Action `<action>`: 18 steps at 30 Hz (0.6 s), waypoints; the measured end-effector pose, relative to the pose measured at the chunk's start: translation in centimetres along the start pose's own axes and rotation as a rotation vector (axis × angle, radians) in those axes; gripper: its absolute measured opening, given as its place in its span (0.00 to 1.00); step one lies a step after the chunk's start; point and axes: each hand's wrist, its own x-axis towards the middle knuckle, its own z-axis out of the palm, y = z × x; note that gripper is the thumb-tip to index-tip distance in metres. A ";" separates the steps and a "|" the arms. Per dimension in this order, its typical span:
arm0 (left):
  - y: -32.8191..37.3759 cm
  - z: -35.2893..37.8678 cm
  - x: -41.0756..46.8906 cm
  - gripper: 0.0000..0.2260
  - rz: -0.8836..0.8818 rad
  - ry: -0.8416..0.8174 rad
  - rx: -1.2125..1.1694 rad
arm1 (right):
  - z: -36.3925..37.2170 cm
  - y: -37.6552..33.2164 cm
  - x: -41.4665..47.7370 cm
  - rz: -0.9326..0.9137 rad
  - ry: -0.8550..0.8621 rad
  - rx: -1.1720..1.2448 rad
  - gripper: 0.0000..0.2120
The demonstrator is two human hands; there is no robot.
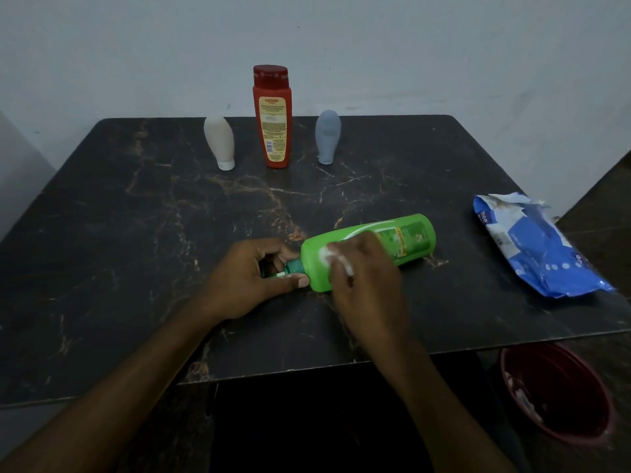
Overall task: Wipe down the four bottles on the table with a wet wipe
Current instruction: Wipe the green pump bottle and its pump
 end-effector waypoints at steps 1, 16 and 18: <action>0.0 0.0 0.0 0.12 0.006 -0.005 0.009 | -0.7 1.1 0.7 0.068 0.035 -0.027 0.08; -0.1 0.1 0.1 0.11 0.060 0.017 0.042 | 0.1 -0.3 0.5 -0.010 0.001 -0.018 0.07; -0.2 0.2 0.1 0.11 0.059 0.014 0.046 | -1.6 2.0 1.8 0.099 0.077 -0.076 0.08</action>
